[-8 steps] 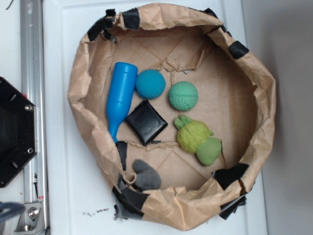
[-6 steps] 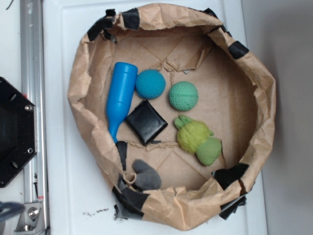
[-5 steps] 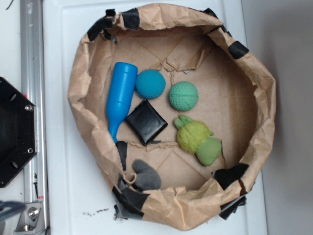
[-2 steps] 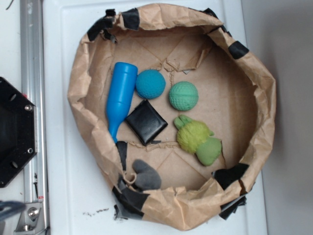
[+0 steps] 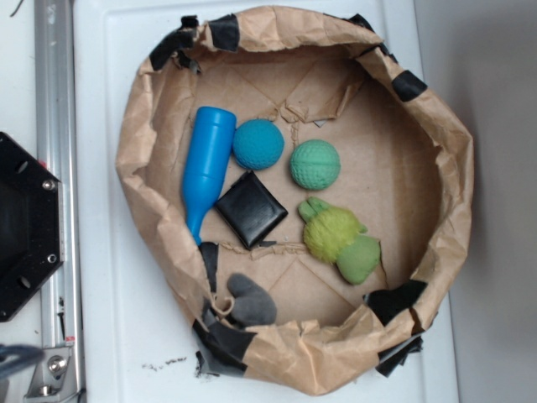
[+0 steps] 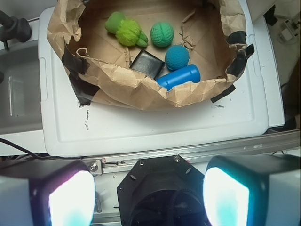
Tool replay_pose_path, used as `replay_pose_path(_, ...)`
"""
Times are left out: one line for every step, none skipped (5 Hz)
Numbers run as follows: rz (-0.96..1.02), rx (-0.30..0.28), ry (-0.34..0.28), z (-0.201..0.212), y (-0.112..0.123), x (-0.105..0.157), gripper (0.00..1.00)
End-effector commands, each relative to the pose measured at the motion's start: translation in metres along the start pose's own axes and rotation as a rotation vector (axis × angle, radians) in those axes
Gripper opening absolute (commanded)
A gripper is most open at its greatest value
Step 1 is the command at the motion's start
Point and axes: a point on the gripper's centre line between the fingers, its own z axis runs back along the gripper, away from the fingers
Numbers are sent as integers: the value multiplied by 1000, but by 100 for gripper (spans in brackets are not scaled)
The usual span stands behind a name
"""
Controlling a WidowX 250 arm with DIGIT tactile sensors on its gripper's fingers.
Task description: Grab the green ball.
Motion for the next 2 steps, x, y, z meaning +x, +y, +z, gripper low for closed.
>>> replay_pose_path(-422,100,-245,-31,38,102,100)
replay_pose_path(-535,72,-225,-68,32,137,100)
